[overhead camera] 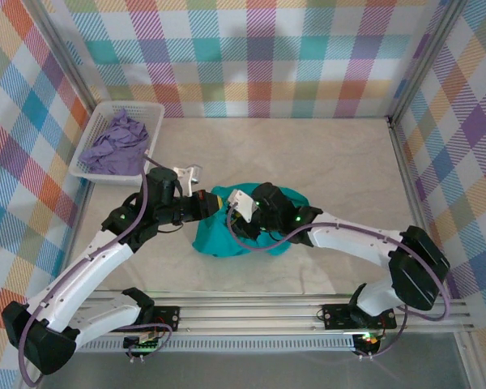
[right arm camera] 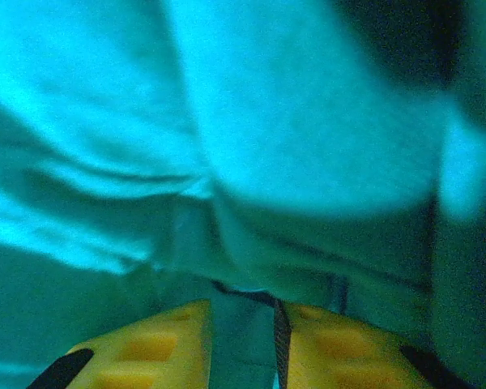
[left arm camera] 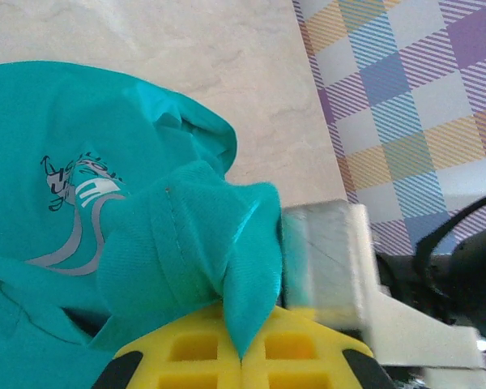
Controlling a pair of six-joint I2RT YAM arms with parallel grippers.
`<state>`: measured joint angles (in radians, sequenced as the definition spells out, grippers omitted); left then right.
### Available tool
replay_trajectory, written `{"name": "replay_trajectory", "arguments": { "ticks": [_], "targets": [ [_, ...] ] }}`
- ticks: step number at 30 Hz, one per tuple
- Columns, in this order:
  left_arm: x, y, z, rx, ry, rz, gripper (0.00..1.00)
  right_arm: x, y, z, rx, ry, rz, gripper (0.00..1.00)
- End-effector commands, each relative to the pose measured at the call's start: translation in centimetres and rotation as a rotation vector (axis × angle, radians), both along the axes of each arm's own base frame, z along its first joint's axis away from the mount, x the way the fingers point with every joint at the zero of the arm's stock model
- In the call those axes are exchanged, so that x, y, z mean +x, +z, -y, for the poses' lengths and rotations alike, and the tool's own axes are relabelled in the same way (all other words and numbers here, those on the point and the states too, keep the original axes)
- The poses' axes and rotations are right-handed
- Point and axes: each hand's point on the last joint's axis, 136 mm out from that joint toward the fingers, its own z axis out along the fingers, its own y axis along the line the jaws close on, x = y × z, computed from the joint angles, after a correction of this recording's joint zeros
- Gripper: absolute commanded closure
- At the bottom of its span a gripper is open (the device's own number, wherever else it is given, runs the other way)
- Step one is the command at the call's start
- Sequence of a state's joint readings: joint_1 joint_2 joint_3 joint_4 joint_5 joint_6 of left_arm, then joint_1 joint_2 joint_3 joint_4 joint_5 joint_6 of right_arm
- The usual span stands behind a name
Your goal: Fold the inside-out t-shirt
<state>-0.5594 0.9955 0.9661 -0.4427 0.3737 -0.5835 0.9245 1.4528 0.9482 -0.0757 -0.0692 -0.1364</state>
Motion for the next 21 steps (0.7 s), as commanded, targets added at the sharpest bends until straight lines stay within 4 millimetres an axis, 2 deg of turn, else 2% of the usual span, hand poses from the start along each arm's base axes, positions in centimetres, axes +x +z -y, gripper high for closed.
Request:
{"name": "replay_trajectory", "arguments": {
  "ticks": [1,10,13,18,21],
  "targets": [
    [0.2,2.1,-0.3,-0.029,0.007,0.053,1.00,2.2,2.6,-0.8,0.043,-0.045,0.094,0.73],
    [0.1,1.9,-0.3,-0.022,0.003,0.053,1.00,4.0,1.5,0.0,-0.037,-0.099,0.141,0.68],
    [0.2,1.8,-0.3,-0.019,0.004,0.053,1.00,3.7,1.7,0.6,-0.051,-0.084,0.153,0.69],
    [0.3,1.7,-0.3,-0.018,0.007,0.055,1.00,2.2,1.8,1.5,-0.039,-0.013,0.139,0.70],
    [0.4,1.7,-0.2,-0.019,0.005,0.053,1.00,2.2,2.1,1.5,-0.008,-0.005,0.135,0.70]
  ]
}}
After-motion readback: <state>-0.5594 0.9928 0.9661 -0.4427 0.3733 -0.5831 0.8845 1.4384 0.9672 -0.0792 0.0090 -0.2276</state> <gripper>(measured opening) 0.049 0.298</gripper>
